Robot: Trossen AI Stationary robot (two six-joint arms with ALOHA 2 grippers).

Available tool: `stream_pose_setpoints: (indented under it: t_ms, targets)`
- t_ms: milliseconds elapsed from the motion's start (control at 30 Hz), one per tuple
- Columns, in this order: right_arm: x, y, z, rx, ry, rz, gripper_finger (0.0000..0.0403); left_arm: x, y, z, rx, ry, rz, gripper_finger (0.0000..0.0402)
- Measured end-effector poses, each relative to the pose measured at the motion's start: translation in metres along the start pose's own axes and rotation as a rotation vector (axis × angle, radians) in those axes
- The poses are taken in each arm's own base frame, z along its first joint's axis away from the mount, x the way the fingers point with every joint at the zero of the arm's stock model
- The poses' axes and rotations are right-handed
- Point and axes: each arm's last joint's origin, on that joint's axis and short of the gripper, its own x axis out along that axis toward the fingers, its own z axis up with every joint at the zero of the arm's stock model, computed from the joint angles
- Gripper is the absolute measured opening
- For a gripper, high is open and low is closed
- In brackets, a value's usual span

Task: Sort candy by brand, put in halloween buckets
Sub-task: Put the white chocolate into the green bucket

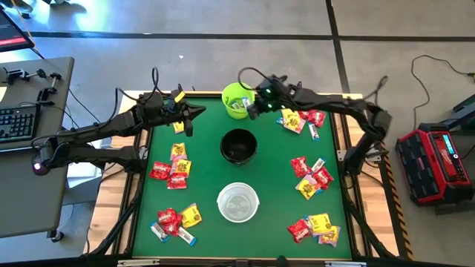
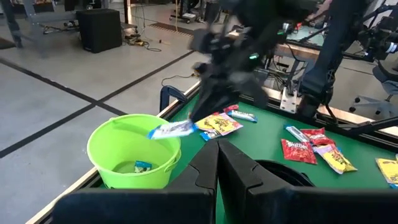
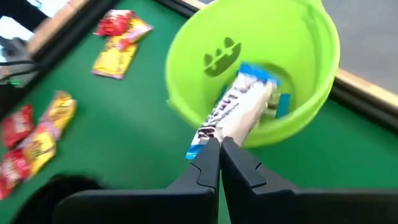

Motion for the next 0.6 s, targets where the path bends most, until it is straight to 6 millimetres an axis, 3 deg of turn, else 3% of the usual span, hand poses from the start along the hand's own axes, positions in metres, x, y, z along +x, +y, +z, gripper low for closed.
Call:
stream_pose_setpoints:
  t_ms: [267,600]
  targets:
    - [0.045,-0.008,0.032,-0.037,0.070,-0.044,0.0000,0.000,0.001,0.000,0.005,-0.002,0.022,0.0000]
    - [0.077,-0.016,0.042,-0.045,0.128,-0.067,0.0001,0.000,0.001,0.000,0.005,-0.002,0.021,0.0000]
